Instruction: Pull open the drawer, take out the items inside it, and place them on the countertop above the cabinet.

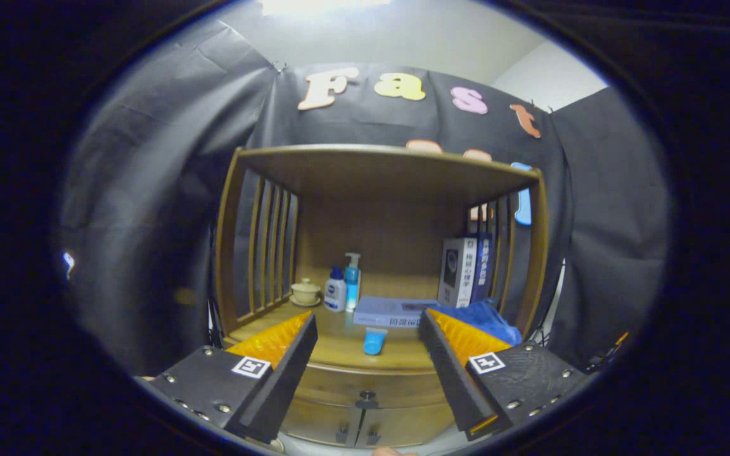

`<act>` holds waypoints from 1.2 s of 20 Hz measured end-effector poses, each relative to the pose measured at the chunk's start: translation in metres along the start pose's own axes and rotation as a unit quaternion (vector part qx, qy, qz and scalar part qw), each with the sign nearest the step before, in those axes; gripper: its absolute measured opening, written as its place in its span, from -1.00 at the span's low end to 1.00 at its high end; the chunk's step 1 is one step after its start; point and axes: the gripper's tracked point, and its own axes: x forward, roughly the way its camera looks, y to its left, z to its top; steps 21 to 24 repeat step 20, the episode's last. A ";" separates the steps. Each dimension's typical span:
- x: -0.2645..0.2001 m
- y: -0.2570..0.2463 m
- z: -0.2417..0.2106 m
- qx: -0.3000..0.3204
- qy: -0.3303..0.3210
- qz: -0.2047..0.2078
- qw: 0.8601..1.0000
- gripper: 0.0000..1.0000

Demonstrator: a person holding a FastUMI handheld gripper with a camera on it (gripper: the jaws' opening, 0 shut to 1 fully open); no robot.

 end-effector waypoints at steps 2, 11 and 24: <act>-0.019 -0.011 0.021 0.002 -0.017 -0.008 1.000 0.96; -0.113 -0.077 0.045 0.016 -0.036 -0.089 0.995 0.96; -0.139 -0.094 0.047 0.008 -0.044 -0.114 0.993 0.95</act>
